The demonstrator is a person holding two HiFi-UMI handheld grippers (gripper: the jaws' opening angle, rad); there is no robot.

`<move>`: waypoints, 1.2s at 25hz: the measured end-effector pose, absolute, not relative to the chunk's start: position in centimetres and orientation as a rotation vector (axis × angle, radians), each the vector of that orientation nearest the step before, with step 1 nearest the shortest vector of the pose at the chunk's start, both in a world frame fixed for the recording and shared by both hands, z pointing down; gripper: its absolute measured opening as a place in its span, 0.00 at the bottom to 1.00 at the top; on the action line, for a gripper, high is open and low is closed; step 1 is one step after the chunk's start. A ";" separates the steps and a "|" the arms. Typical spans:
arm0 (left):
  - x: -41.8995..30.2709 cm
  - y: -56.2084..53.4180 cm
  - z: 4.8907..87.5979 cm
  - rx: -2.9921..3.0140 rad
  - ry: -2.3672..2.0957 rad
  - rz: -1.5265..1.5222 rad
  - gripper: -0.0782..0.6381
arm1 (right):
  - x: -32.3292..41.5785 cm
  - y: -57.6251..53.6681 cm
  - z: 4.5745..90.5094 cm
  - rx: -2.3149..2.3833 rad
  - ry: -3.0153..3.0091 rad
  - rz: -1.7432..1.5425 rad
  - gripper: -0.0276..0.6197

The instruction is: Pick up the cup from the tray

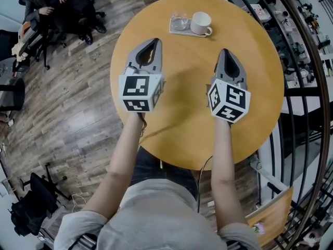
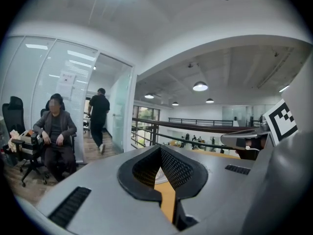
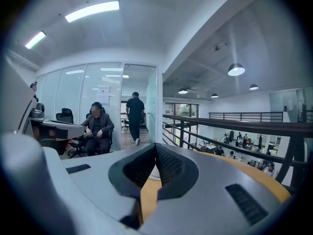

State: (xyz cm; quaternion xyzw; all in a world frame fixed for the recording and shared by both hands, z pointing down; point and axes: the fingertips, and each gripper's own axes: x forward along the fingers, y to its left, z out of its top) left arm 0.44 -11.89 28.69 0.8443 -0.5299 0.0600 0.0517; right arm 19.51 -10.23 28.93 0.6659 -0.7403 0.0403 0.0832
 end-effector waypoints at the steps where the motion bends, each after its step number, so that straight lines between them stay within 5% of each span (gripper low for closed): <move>1: 0.5 -12.3 28.8 2.572 -1.605 0.185 0.12 | 19.6 -10.9 29.0 1.980 -2.206 0.113 0.05; 20: 0.6 -19.6 32.6 2.568 -1.516 0.224 0.12 | 21.0 -23.4 37.3 1.742 -2.165 0.183 0.05; 21: 0.5 -20.0 32.9 2.569 -1.514 0.229 0.12 | 21.0 -23.9 38.2 1.726 -2.169 0.208 0.08; 23: 0.5 -20.7 33.5 2.570 -1.514 0.241 0.12 | 21.0 -24.9 40.1 1.689 -2.172 0.261 0.28; 30: 0.4 -22.4 34.9 2.566 -1.510 0.265 0.12 | 22.1 -26.9 44.7 1.606 -2.135 0.328 0.29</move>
